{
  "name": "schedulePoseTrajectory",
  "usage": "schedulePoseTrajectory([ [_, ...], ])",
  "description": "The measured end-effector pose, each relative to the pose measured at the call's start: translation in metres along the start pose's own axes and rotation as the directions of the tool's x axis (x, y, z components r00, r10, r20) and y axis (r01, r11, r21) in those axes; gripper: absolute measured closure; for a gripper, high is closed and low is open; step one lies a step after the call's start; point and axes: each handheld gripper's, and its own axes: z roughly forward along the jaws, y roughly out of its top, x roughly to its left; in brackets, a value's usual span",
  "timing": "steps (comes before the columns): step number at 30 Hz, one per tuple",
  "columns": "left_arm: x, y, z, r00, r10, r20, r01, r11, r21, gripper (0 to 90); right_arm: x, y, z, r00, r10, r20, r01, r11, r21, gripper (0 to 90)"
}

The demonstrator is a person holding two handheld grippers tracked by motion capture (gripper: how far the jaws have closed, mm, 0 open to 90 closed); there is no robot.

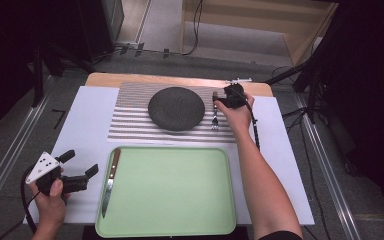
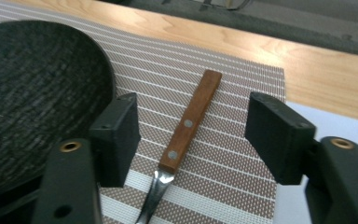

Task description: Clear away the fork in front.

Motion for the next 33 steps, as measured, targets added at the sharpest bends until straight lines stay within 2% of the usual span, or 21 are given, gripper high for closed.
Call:
schedulePoseTrajectory([
  [5, -0.001, 0.0, 0.001, 1.0, 0.004, -0.001, -0.004, 1.0, 0.002, 0.0, -0.006, -0.003, 0.007, 0.9968, 0.079, -0.011, -0.078, 0.996, 0.036, 42.9],
  [8, -0.001, 0.0, 0.001, 1.0, 0.009, 0.001, -0.009, 0.9999, 0.005, 0.0, -0.008, -0.003, 0.009, 0.995, 0.097, -0.025, -0.096, 0.994, 0.045, 47.4],
  [13, -0.001, 0.0, 0.001, 0.9999, 0.01, 0.002, -0.011, 0.9999, 0.006, 0.0, -0.006, -0.004, 0.014, 0.9938, 0.102, -0.045, -0.098, 0.991, 0.088, 52.1],
  [19, -0.002, 0.0, 0.001, 0.9999, 0.011, 0.003, -0.011, 0.9999, 0.008, 0.0, -0.003, -0.005, 0.019, 0.9951, 0.094, -0.031, -0.089, 0.989, 0.115, 54.0],
  [33, -0.002, 0.0, 0.001, 0.9999, 0.013, 0.005, -0.013, 0.9999, 0.01, 0.0, 0.005, -0.011, 0.033, 0.991, 0.133, -0.015, -0.129, 0.977, 0.17, 60.4],
])
